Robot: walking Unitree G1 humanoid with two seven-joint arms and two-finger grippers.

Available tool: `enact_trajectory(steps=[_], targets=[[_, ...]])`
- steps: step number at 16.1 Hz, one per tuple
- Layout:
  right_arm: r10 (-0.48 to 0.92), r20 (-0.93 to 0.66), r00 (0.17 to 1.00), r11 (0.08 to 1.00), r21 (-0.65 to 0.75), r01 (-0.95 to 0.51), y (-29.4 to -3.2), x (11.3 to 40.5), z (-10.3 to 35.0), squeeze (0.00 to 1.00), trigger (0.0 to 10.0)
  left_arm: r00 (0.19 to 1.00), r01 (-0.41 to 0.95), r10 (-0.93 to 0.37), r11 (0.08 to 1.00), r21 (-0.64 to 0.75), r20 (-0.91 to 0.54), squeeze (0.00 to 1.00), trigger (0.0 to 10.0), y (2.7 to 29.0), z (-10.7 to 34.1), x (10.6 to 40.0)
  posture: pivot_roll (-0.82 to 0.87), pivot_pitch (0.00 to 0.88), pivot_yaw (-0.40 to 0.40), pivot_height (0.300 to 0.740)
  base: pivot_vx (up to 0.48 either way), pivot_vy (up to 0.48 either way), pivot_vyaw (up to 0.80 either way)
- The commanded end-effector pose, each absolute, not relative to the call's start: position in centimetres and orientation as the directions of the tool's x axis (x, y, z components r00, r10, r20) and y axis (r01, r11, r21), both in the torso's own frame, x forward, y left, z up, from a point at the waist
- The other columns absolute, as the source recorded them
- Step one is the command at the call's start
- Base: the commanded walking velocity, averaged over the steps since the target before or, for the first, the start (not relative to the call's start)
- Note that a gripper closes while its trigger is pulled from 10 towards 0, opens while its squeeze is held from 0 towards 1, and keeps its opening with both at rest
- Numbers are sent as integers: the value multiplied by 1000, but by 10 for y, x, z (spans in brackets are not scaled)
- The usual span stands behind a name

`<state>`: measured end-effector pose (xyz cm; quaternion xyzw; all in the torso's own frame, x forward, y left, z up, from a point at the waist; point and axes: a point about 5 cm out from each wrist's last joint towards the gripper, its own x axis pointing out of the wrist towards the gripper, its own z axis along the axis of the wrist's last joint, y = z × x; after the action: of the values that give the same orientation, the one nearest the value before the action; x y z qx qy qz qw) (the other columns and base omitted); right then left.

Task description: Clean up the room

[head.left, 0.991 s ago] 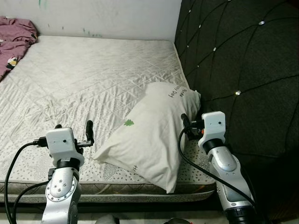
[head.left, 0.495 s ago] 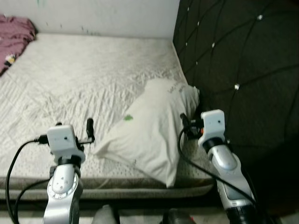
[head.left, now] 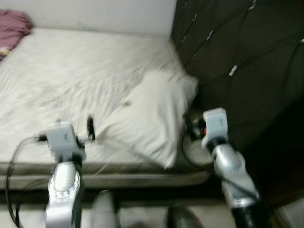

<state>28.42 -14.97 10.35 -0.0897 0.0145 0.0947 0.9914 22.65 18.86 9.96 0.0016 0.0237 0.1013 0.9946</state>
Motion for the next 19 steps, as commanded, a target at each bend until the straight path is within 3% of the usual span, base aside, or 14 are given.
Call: enact_trajectory(steps=[1, 4, 19], targets=[[195, -45, 980, 966, -167, -200, -147, 284, 104, 0, 10000, 981, -192, 192, 981, 1, -9, 0, 10000, 189, 109, 232, -33, 35, -61, 667, 0, 0, 0], [206, -30, 978, 964, -167, -208, -145, 287, 108, 0, 10000, 984, -179, 179, 984, -10, 4, 0, 10000, 189, 111, 235, -40, 49, -53, 667, 97, 0, 0], [242, -24, 970, 955, -171, -243, -140, 291, 111, 0, 10000, 988, -152, 152, 988, -26, 8, 0, 10000, 183, 115, 238, -36, 65, -50, 667, 339, 0, 0]])
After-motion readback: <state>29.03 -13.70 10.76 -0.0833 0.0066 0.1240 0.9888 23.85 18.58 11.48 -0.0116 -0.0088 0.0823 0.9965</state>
